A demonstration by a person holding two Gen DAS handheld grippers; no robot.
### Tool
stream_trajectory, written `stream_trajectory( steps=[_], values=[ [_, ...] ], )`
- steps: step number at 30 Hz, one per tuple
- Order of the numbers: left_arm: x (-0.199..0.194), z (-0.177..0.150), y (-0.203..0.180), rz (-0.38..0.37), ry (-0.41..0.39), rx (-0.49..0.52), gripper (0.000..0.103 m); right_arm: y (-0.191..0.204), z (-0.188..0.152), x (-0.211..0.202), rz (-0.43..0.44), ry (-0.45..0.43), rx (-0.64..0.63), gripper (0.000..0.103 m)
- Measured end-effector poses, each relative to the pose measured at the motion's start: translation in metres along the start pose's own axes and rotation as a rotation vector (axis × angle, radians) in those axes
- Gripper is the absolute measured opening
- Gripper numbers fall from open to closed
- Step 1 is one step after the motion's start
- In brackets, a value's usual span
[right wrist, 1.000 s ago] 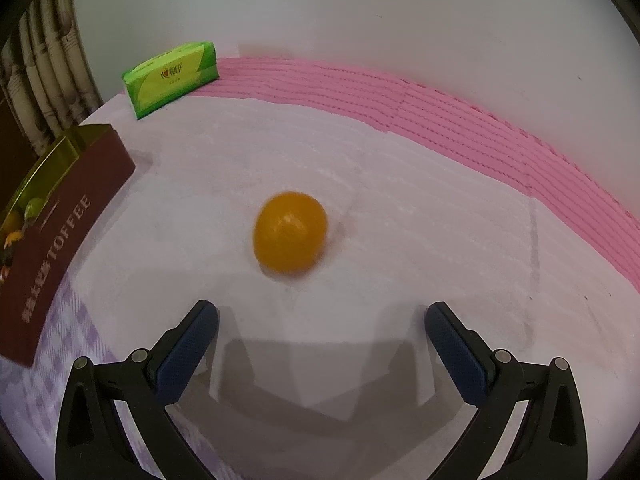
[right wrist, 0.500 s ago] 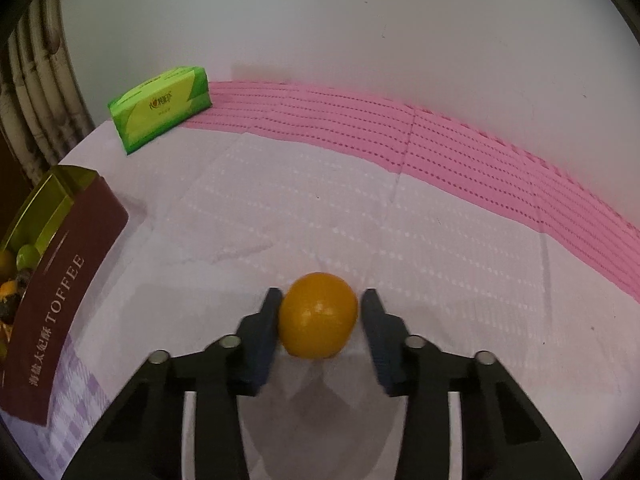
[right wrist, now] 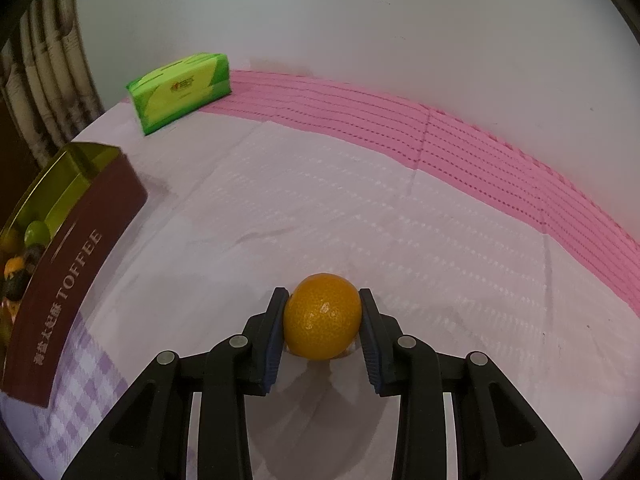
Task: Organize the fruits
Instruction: 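Move the right tool to the orange mandarin and grasp it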
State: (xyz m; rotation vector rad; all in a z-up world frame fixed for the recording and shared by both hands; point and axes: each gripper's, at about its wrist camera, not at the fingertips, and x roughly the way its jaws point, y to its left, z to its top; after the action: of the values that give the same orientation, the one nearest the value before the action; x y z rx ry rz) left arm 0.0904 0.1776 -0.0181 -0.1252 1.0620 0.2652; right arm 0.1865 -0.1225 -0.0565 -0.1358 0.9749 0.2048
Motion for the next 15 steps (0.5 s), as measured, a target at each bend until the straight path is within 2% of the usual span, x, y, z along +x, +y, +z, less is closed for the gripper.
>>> stream_trajectory(
  steps=[7,10,15],
  values=[
    [-0.003,-0.002,0.003,0.005,0.001,-0.003,0.082,0.018,-0.003,-0.017,0.042,-0.013,-0.023,0.035],
    [-0.006,-0.003,0.006,0.013,-0.001,-0.005,0.09,0.029,-0.003,-0.028,0.069,-0.027,-0.03,0.035],
    [-0.014,-0.004,0.012,0.012,-0.014,-0.014,0.091,0.051,-0.002,-0.044,0.126,-0.043,-0.052,0.035]
  ],
)
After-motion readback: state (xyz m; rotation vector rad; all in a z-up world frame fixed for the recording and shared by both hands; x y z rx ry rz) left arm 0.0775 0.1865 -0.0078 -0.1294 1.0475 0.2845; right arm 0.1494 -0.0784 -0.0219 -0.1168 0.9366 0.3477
